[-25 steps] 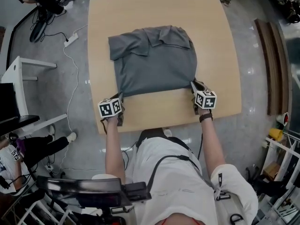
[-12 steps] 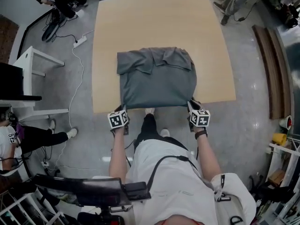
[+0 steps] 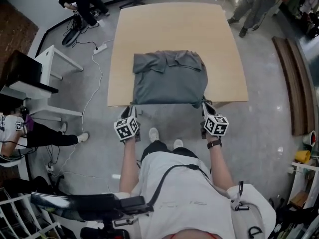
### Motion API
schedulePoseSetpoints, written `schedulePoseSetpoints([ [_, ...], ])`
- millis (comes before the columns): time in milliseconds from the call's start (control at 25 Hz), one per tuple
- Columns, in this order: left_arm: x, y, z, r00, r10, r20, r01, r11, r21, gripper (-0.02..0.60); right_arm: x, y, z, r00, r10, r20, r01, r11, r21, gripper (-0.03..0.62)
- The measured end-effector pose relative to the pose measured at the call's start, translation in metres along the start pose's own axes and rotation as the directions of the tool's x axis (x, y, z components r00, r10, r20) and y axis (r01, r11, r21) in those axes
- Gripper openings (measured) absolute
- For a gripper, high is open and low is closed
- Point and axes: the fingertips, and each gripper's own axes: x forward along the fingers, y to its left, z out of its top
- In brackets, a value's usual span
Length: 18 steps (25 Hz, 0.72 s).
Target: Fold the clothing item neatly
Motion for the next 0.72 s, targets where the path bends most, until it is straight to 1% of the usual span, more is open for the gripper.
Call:
schedulePoseSetpoints([
  [40,-0.007,-0.011,0.016,0.999,-0.023,0.043,0.023,1.000,0.019,0.105,-0.001,0.017,0.011,0.999,0.039,0.022,-0.039,0.999,-0.014,0.000],
  [120,-0.020,-0.035,0.047,0.991,-0.067,0.120,0.059,0.996,0.067,0.022,-0.003,0.054,0.033,0.992,0.115,0.055,-0.113,0.993,-0.045,0.000],
  [160,-0.026,-0.049,0.060,0.984,-0.095,0.153,0.081,0.992,0.095,0.001,-0.004,0.072,0.043,0.986,0.148,0.071,-0.144,0.988,-0.058,0.000],
  [240,-0.037,-0.079,0.083,0.964,-0.176,0.200,0.147,0.977,0.154,0.000,-0.006,0.108,0.063,0.973,0.201,0.110,-0.194,0.978,-0.070,0.000],
  [320,-0.045,-0.103,0.105,0.937,-0.263,0.230,0.217,0.954,0.208,0.000,-0.004,0.145,0.085,0.956,0.253,0.147,-0.242,0.966,-0.087,0.000],
  [360,-0.050,-0.112,0.116,0.923,-0.295,0.246,0.240,0.943,0.230,0.000,-0.003,0.164,0.098,0.947,0.279,0.160,-0.263,0.958,-0.112,0.000],
  [440,-0.060,-0.127,0.139,0.900,-0.334,0.279,0.262,0.928,0.267,0.000,-0.001,0.198,0.126,0.931,0.316,0.183,-0.282,0.941,-0.188,0.000],
  [560,-0.079,-0.138,0.167,0.871,-0.360,0.333,0.267,0.918,0.293,0.000,-0.006,0.240,0.163,0.904,0.358,0.233,-0.290,0.915,-0.280,0.000],
  [640,-0.092,-0.142,0.178,0.855,-0.369,0.365,0.264,0.914,0.307,0.000,-0.016,0.260,0.177,0.884,0.383,0.268,-0.291,0.900,-0.325,0.000],
  [720,-0.104,-0.141,0.185,0.841,-0.375,0.389,0.259,0.912,0.319,0.000,-0.024,0.272,0.180,0.877,0.385,0.287,-0.275,0.893,-0.357,0.000],
])
